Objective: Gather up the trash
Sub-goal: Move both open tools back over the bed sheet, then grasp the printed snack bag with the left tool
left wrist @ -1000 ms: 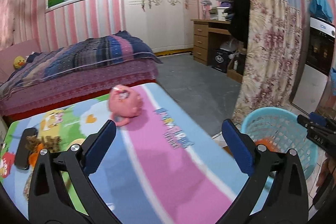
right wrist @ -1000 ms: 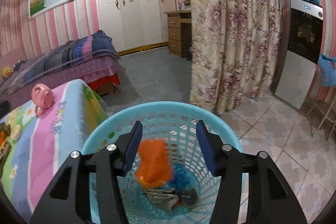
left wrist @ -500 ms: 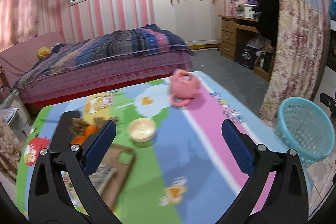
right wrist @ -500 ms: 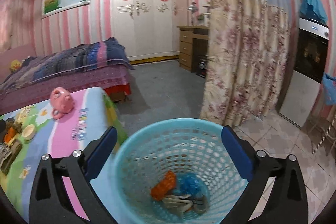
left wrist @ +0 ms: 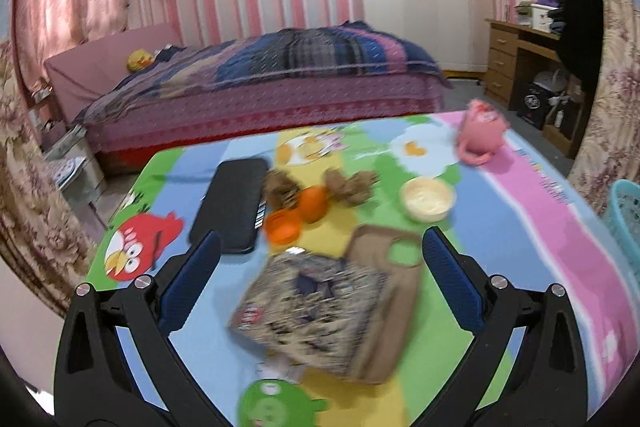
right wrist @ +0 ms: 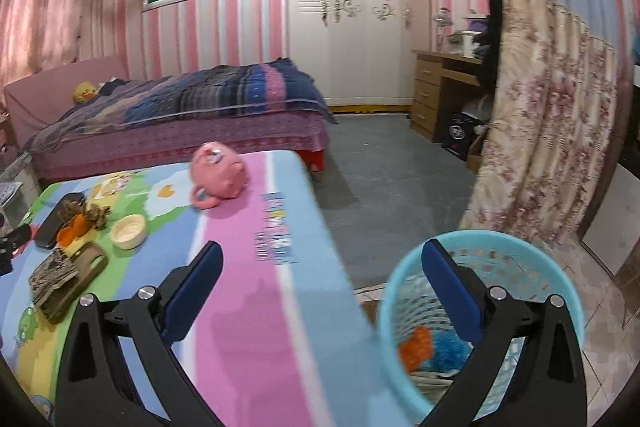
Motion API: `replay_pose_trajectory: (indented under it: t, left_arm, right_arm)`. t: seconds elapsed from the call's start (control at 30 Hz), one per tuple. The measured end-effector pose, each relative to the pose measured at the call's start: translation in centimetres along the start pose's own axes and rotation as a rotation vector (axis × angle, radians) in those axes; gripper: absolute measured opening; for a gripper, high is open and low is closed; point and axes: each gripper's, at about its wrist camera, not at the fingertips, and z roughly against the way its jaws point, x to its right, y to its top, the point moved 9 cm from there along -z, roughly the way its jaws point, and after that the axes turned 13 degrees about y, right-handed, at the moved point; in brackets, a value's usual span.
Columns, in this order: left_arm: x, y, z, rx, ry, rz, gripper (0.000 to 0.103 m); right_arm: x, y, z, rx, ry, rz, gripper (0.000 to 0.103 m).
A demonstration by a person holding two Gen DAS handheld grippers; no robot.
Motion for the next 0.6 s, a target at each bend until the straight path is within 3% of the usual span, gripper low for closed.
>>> replay_pose_trajectory:
  t: [0.23, 0.37, 0.53, 0.6]
  left_arm:
    - [-4.1, -3.4, -5.5, -0.145, 0.014, 0.03, 0.097]
    - [-4.3, -5.1, -7.3, -0.21, -0.012, 0.019, 0.097]
    - [-3.0, -6.6, -8.3, -0.285, -0.09, 0.033, 0.094]
    - [-2.1, -6.7, -8.2, -0.319, -0.18, 0.069, 0.082]
  right_arm:
    - [-3.9, -0.7, -1.7, -0.039, 0.001, 0.066, 0.098]
    - [-4.8, -1.1, -2.5, -0.066, -0.002, 0.097, 0.098]
    - [-5.0, -1.6, -2.9, -0.083, -0.003, 0.099, 0.098]
    - [-5.0, -1.7, -2.8, -0.083, -0.005, 0.097, 0.098]
